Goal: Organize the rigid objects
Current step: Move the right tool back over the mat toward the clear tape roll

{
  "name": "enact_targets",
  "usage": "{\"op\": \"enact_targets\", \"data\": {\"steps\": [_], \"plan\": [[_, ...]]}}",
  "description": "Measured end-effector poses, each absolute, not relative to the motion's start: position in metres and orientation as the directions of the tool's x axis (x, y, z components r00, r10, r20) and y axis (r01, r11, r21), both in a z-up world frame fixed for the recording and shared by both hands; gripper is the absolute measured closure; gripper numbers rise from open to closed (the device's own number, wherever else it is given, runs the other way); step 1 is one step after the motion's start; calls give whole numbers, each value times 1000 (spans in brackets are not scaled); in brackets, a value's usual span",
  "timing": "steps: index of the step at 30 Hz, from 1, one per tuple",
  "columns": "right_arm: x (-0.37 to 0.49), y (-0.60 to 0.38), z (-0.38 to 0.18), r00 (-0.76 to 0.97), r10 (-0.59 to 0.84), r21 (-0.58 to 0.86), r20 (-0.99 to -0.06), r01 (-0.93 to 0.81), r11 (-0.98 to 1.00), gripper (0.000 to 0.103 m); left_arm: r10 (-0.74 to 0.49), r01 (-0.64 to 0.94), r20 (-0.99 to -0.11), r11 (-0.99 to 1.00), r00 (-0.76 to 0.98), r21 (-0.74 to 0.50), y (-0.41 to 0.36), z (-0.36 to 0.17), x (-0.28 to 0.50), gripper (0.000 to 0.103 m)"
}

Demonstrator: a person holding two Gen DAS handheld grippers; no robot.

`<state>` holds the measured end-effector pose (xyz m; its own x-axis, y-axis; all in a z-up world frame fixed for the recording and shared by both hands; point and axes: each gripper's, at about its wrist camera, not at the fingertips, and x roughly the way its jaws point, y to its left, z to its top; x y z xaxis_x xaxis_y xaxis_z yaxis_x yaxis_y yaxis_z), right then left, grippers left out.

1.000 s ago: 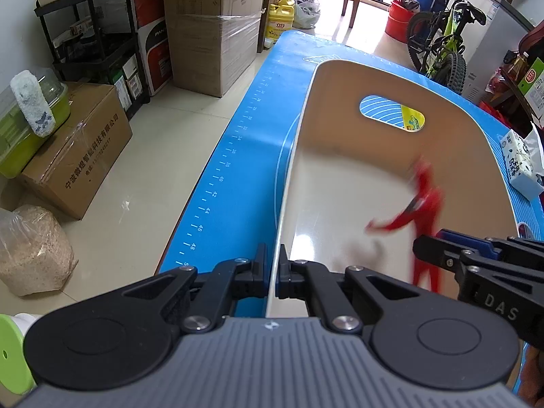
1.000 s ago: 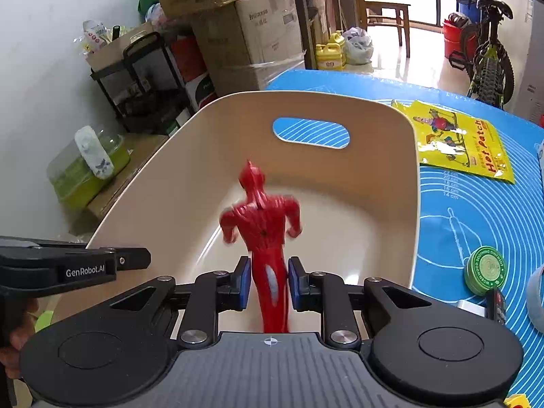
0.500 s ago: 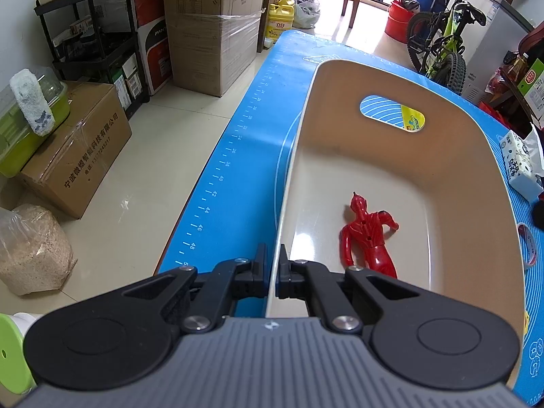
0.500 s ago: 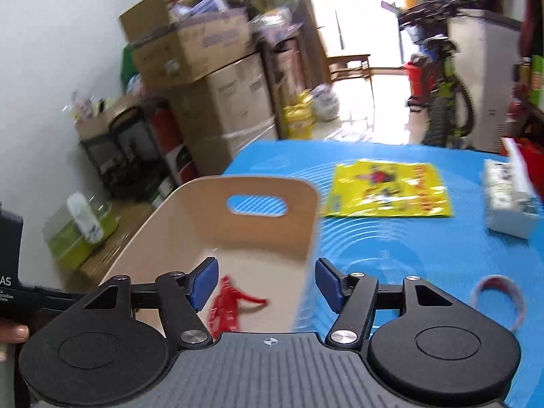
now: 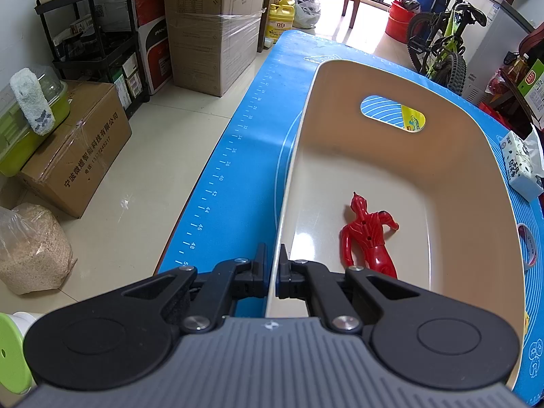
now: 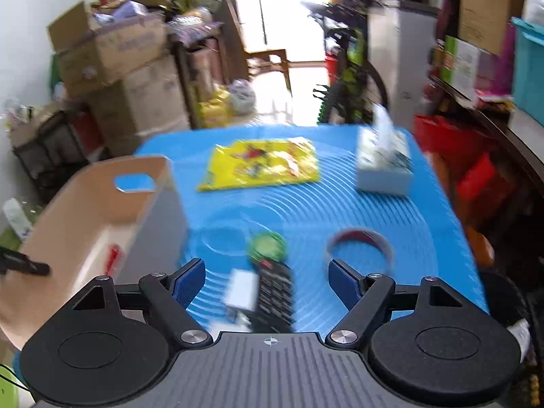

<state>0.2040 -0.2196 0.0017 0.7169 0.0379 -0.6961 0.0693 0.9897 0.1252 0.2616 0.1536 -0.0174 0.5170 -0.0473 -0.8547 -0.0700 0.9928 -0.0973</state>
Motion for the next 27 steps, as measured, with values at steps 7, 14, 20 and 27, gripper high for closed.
{"op": "enact_targets", "data": {"steps": [7, 14, 20, 27], "plan": [[179, -237, -36, 648, -9, 109, -762, 141, 984, 20, -48, -70, -855, 993, 517, -98, 154, -17, 262, 98], [177, -232, -57, 604, -2, 105, -797, 142, 984, 21, -47, -70, -855, 993, 517, -97, 154, -17, 262, 98], [171, -228, -60, 603, 17, 127, -798, 139, 982, 21, -48, -70, -855, 993, 517, -98, 153, -17, 262, 98], [183, -218, -54, 621, 42, 130, -783, 96, 987, 21, -47, -70, -855, 993, 517, -97, 153, -17, 262, 98]]}}
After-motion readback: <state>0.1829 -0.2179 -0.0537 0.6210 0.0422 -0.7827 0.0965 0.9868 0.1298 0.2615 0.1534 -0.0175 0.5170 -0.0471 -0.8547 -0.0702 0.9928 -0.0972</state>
